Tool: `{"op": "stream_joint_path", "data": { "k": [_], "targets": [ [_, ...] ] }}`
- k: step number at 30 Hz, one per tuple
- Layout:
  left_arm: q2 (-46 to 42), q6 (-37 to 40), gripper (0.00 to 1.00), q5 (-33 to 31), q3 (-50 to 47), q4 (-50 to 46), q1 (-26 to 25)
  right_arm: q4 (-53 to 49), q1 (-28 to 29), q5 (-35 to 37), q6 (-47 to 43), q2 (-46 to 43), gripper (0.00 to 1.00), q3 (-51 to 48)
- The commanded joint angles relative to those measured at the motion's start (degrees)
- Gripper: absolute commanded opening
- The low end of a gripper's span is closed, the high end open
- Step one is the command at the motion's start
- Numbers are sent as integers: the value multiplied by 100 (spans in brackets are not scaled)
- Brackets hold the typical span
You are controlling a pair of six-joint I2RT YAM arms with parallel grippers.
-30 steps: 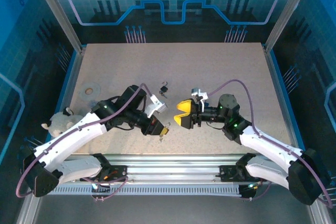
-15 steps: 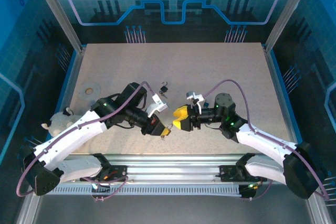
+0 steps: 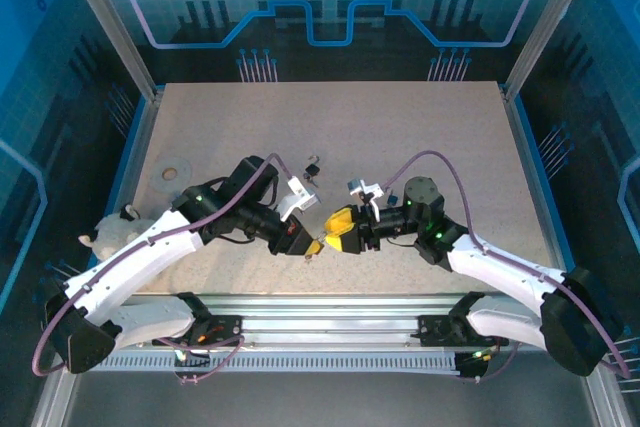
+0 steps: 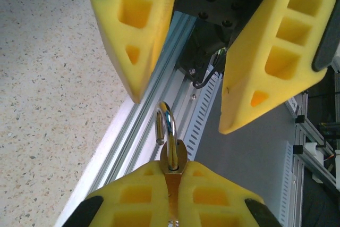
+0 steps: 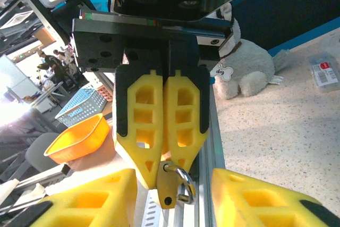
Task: Lock with the key
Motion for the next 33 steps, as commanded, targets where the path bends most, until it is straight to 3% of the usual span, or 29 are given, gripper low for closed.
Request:
{"op": "stream_joint_path", "data": {
  "k": [1,23,33],
  "targets": [
    [-4,-9,0,-3,17,-32,47,-40,99,-119,-158,62,36,176],
    [-168,8,0,-152,-136,6,54,-339,125,256,-265,-7,9,246],
    [-246,0,0,-217,-154,41,55,-281,144,99,-212,89,7,268]
  ]
}}
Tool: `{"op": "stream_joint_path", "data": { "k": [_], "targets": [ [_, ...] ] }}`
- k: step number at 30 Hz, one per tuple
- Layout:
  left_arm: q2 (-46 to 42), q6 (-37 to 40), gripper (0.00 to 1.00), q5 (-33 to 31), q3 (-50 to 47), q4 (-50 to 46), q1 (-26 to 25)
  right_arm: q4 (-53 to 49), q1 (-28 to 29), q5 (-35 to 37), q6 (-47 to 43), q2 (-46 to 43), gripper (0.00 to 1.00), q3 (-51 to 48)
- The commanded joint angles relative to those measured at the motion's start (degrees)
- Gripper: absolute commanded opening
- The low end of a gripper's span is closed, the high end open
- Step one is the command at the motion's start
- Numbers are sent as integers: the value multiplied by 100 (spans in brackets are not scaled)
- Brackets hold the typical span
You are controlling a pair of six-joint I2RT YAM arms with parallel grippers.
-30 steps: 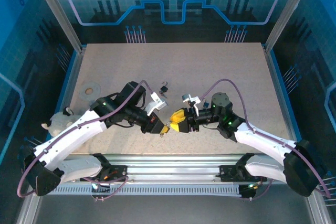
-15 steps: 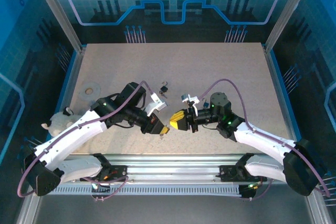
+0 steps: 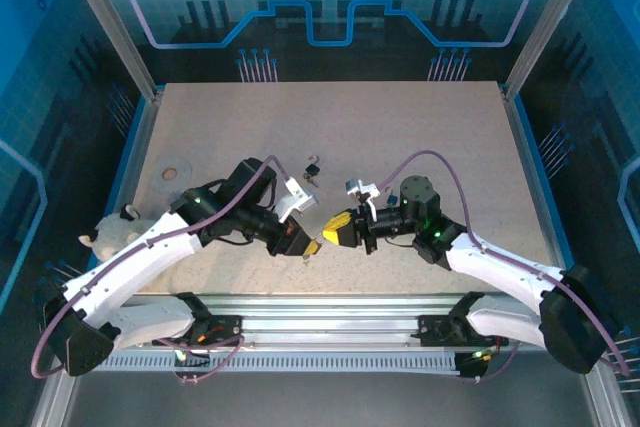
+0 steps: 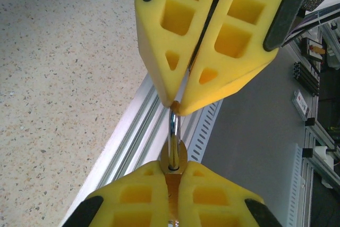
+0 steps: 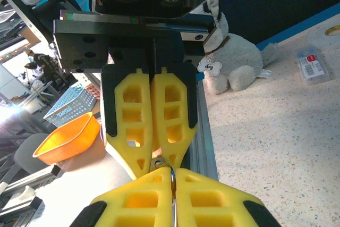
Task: Lock with the key
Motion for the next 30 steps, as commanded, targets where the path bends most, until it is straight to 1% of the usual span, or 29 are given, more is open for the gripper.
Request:
{"op": "stream_joint_path", "data": {
  "k": [1,5,12,20,26,30],
  "targets": [
    [-165,-5,0,4,-29,53,34,18,116,-147,-25,36,6,194],
    [-288,-18,0,96,-77,120,42,36,142,-111,-53,48,0,185],
    [-490,-53,0,68,-199,299,47,130,217,-251,-49,81,0,181],
    [-552,-111,0,-22,-293,448,80,-26,368,-419,-184,183,0,286],
    [-675,-212,0,-176,-358,629,211,-321,527,-456,-395,259,0,413],
    [-840,-297,0,-442,-428,770,288,-485,625,-473,-510,294,0,475]
  ]
}}
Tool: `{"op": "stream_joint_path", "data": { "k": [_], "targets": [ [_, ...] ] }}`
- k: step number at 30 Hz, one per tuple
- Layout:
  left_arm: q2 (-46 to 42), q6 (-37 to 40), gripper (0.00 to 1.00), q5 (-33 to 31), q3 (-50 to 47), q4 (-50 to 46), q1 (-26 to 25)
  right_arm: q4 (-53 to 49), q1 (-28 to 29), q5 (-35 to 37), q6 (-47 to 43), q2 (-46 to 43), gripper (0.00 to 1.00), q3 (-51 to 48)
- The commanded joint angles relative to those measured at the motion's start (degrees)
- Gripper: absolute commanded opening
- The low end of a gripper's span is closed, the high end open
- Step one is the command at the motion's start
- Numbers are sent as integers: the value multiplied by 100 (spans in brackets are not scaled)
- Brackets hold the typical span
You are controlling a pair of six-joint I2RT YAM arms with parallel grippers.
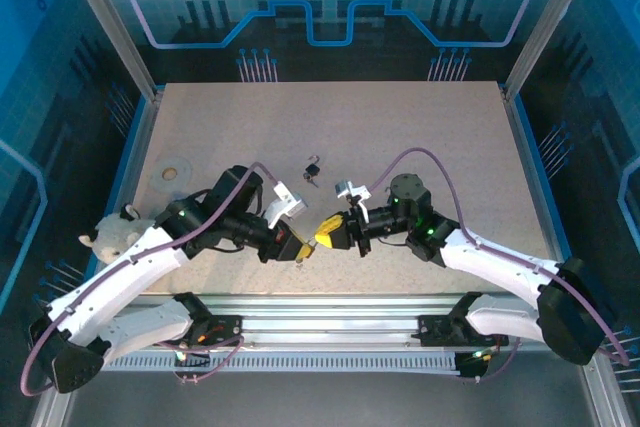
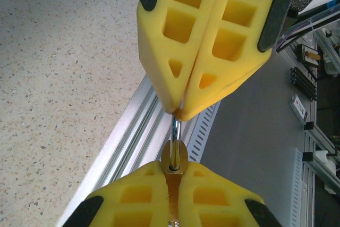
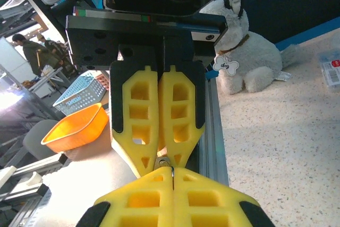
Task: Lock with the key
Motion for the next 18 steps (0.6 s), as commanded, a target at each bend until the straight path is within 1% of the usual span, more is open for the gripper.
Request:
{"op": "stream_joint_path", "data": {
  "k": [1,6,10,15,18],
  "targets": [
    [-198,-187,0,-454,-45,659,201,-353,278,-403,-247,62,0,156],
    [-501,-348,0,-555,-171,990,320,-398,420,-467,-333,178,0,225],
    [-668,-499,0,-412,-255,1275,422,-602,540,-473,-505,259,0,314],
    [-885,-653,0,-323,-342,1608,535,-624,647,-568,-596,361,0,353],
    [-1017,-747,0,-263,-399,1797,604,-849,784,-582,-795,435,0,442]
  ]
}}
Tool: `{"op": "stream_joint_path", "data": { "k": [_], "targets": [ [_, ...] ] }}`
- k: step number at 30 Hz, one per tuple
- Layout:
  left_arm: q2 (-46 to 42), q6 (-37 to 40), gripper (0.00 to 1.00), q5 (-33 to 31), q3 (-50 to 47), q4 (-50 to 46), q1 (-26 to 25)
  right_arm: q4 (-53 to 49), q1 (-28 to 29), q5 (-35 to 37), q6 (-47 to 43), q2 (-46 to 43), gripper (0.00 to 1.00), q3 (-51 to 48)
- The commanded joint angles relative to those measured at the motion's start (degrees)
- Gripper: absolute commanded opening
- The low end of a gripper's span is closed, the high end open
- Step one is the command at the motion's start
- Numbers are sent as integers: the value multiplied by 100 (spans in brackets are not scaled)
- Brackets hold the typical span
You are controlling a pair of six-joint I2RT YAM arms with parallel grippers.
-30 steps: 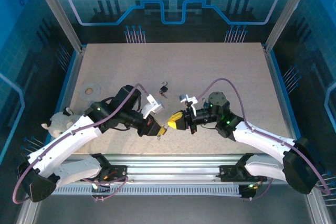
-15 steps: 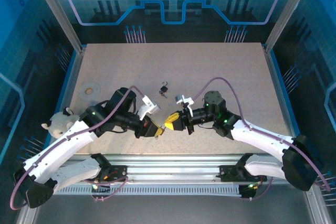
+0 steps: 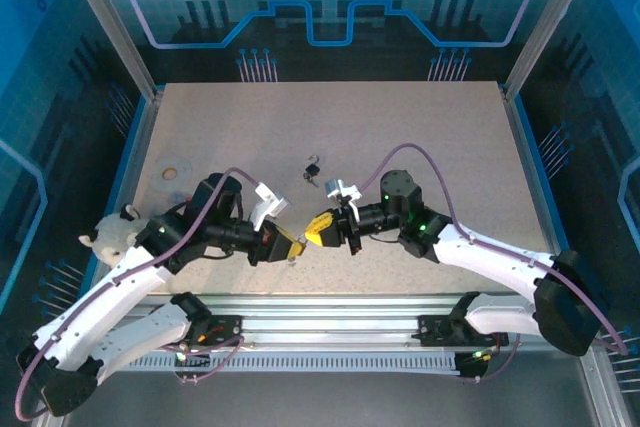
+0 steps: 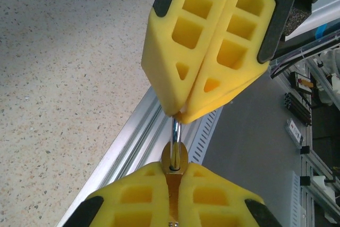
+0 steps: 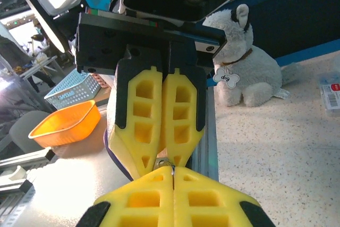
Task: Lock with the key
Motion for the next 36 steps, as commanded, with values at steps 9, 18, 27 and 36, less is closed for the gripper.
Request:
{"op": "stream_joint_path", "data": {
  "k": [9,18,27,36],
  "targets": [
    [-433,-377,0,-361,-25,1655,455,-1304,671,-912,-634,369,0,263],
    [-398,-344,0,-597,-54,1564,541,-1295,687,-819,-637,304,0,256],
    [-355,-314,0,-810,-18,1423,544,-74,182,-502,230,-122,0,-257],
    [-316,-284,0,-1040,2,1306,544,1425,-549,-219,1354,-485,27,-896]
  ]
}}
